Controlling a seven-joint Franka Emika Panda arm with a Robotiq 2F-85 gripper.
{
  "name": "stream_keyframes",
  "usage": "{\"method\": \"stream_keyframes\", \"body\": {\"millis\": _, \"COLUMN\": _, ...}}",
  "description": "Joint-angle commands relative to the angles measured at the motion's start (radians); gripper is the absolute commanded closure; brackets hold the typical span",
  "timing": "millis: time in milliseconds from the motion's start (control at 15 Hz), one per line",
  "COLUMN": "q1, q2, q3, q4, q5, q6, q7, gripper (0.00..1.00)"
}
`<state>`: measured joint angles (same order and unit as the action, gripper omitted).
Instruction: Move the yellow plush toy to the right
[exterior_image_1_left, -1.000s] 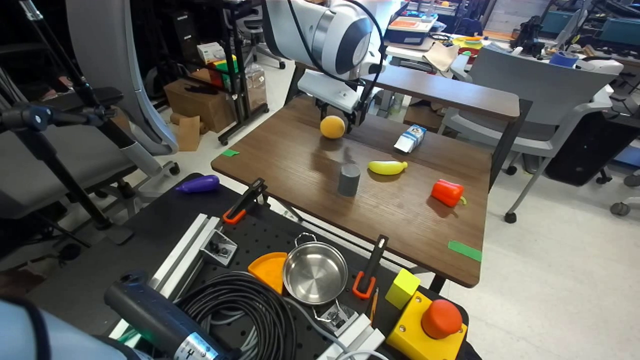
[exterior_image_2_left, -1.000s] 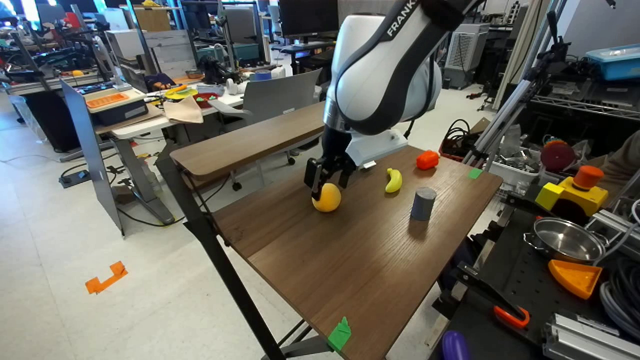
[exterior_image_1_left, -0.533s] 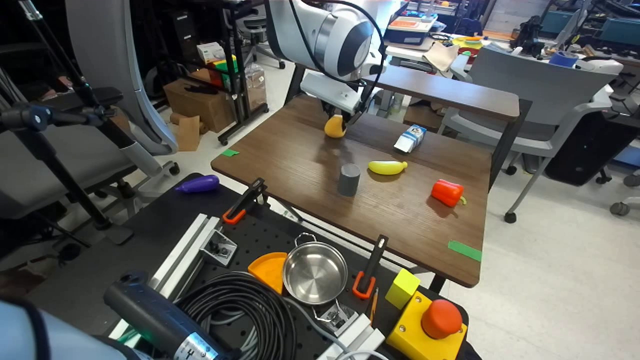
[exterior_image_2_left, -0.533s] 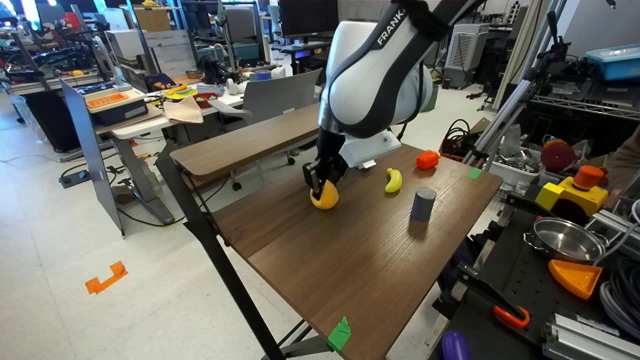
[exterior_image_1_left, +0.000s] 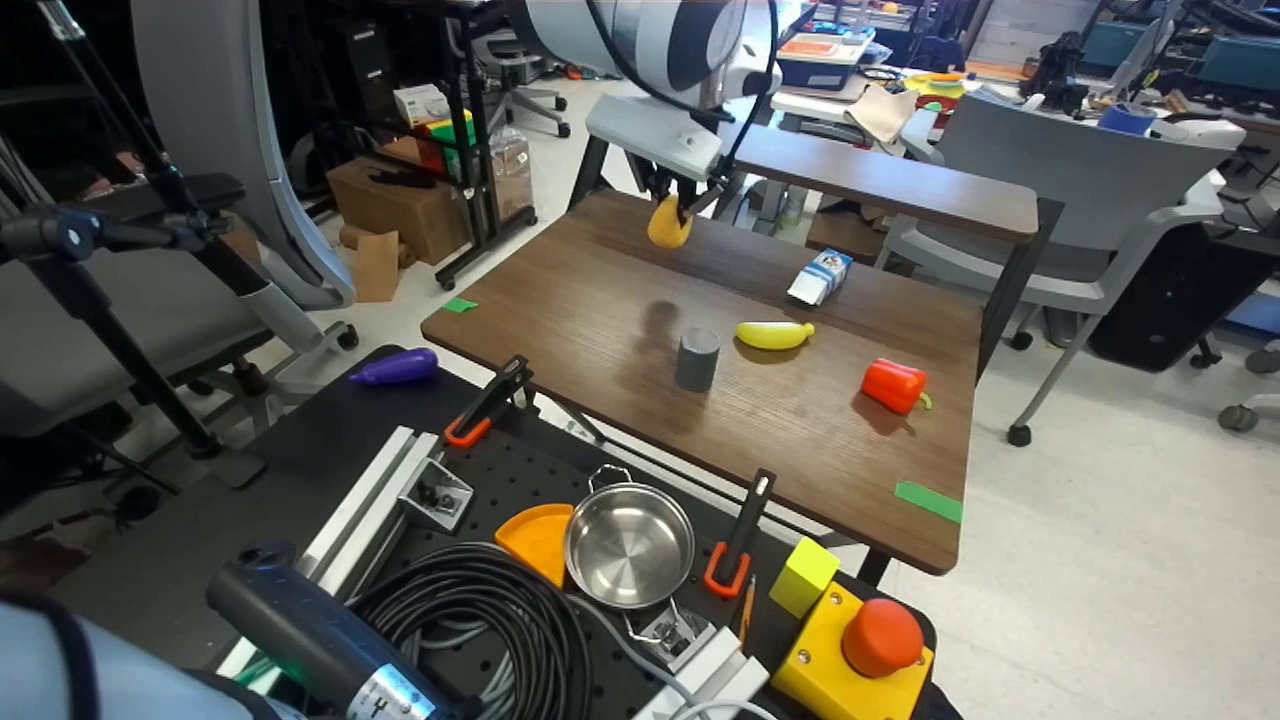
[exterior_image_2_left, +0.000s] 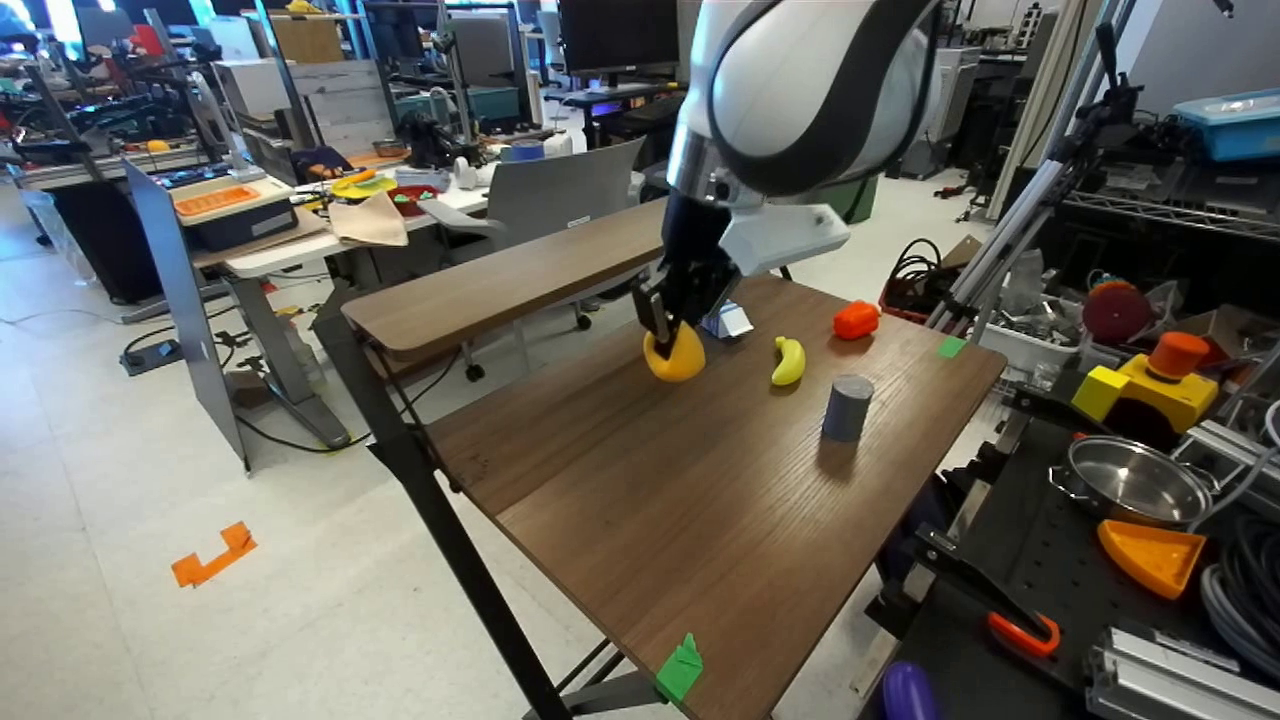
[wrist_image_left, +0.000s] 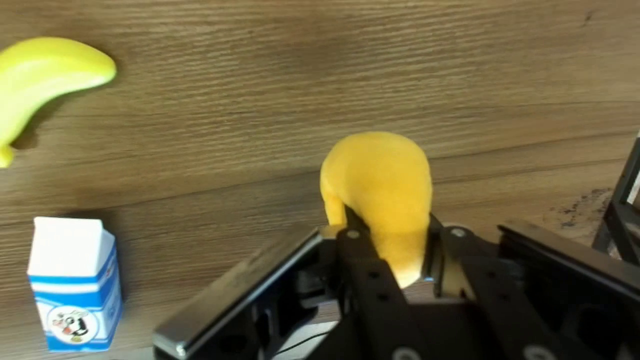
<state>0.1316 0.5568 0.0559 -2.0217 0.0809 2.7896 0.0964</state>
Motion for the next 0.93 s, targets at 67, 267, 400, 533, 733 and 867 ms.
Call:
{"method": "stream_keyframes", "body": {"millis": 67, "q1": -0.024, "q2": -0.292, "q3": -0.036, "q4": -0.268, "q5": -0.013, "q6": -0.015, "q7": 0.027, "gripper": 0.94}}
{"method": "stream_keyframes", "body": {"millis": 267, "q1": -0.057, "q2": -0.401, "q3": -0.073, "q4": -0.34, "q5": -0.024, "q6": -0.043, "q7": 0.033, "gripper": 0.94}}
{"method": "stream_keyframes", "body": {"millis": 400, "q1": -0.084, "q2": -0.455, "q3": -0.089, "q4": -0.373, "q5": -0.026, "q6": -0.08, "q7": 0.034, "gripper": 0.94}}
{"method": "stream_keyframes", "body": {"millis": 533, "q1": -0.107, "q2": -0.478, "q3": -0.113, "q4": -0.392, "q5": -0.059, "q6": -0.117, "q7": 0.054, "gripper": 0.94}}
{"method": "stream_keyframes", "body": {"millis": 733, "q1": -0.145, "q2": -0.471, "q3": -0.145, "q4": -0.403, "q5": -0.095, "q6": -0.149, "q7": 0.1, "gripper": 0.94}}
{"method": "stream_keyframes", "body": {"millis": 867, "q1": -0.167, "q2": -0.456, "q3": -0.159, "q4": -0.409, "q5": -0.085, "q6": -0.154, "q7": 0.119, "gripper": 0.94}}
